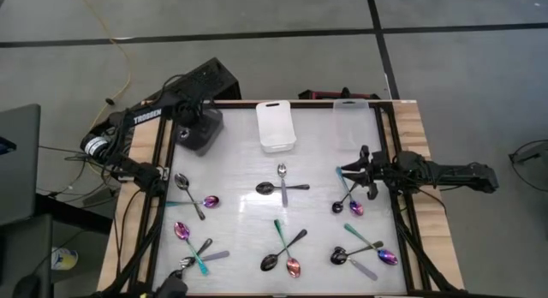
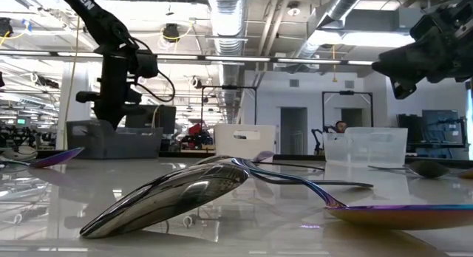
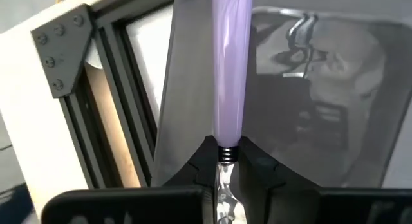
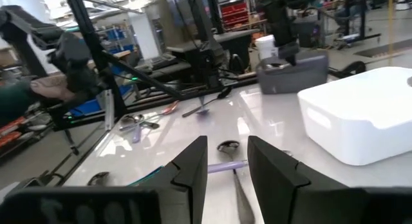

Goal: Sort silverware by color (type)
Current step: Put the purple spoon into the transparent black bin

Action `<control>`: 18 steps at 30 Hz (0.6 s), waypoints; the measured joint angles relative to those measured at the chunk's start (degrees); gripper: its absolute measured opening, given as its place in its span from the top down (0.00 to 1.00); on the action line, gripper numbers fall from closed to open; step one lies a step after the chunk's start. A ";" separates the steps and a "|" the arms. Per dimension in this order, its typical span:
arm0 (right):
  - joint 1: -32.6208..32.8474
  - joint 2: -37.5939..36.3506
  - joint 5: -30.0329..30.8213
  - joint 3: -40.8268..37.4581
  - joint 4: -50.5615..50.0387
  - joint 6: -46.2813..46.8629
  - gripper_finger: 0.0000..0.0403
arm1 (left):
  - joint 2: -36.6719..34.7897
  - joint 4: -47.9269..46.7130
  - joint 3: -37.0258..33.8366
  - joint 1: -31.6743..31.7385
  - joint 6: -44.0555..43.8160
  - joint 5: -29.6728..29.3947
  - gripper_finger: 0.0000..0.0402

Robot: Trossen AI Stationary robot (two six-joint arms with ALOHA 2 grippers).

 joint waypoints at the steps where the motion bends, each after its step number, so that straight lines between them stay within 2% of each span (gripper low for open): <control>1: 0.00 0.02 -0.37 0.00 -0.03 0.02 0.67 | 0.00 0.57 0.00 -0.03 -0.92 -0.32 0.96; 8: 0.02 0.00 -1.65 -0.04 -0.02 0.17 0.67 | 0.00 1.67 0.00 -0.03 -6.94 0.17 0.96; 12: 0.02 0.02 -1.94 -0.04 0.00 0.17 0.67 | 0.00 1.35 0.00 -1.88 -3.30 6.97 0.96; 18: 0.02 0.02 -1.94 -0.04 0.02 0.15 0.67 | 0.00 1.81 0.02 -6.34 1.55 5.19 0.95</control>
